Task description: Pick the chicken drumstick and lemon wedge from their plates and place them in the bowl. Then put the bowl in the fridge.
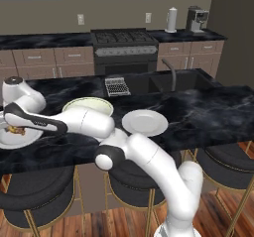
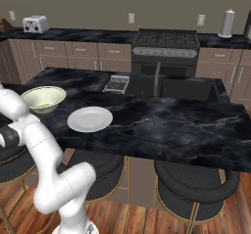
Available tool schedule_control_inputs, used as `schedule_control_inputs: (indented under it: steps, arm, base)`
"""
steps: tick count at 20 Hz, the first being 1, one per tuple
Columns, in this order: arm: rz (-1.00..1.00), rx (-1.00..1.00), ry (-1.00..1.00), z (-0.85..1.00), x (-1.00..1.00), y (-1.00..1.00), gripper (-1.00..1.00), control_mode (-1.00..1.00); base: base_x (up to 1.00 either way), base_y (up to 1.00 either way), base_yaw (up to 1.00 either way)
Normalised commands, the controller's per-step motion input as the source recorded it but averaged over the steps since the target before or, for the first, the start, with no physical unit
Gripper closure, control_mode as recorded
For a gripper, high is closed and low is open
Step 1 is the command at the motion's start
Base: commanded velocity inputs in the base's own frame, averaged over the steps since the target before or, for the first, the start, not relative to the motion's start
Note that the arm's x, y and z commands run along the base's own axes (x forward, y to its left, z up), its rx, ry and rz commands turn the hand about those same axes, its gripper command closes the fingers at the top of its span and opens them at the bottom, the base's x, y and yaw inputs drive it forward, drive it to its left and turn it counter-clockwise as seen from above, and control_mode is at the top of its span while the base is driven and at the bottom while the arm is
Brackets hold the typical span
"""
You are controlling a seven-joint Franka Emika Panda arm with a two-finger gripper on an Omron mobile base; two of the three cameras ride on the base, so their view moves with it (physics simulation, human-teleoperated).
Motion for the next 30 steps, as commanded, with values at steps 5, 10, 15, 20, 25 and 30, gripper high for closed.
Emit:
schedule_control_inputs:
  steps: [5, 10, 15, 20, 25, 30]
  arm:
    - [0.00, 0.00, 0.00, 0.54, -0.24, 0.00, 1.00, -1.00]
    - [0.00, -0.01, 0.05, 0.28, -0.24, -0.16, 1.00, -1.00]
    - [0.00, -0.03, 0.08, 0.17, -0.25, -0.39, 1.00, -1.00]
    - [0.00, 0.00, 0.06, 0.20, -0.26, -0.43, 1.00, -1.00]
    - [0.00, 0.00, 0.00, 0.18, -0.33, -0.48, 1.00, -1.00]
    - [0.00, -0.01, 0.00, 0.11, -0.32, -0.51, 1.00, -1.00]
  base:
    - [0.00, 0.00, 0.00]
    - [0.00, 0.00, 0.00]
    - [0.00, 0.00, 0.00]
    - [0.00, 0.00, 0.00]
    - [0.00, 0.00, 0.00]
    - [0.00, 0.00, 0.00]
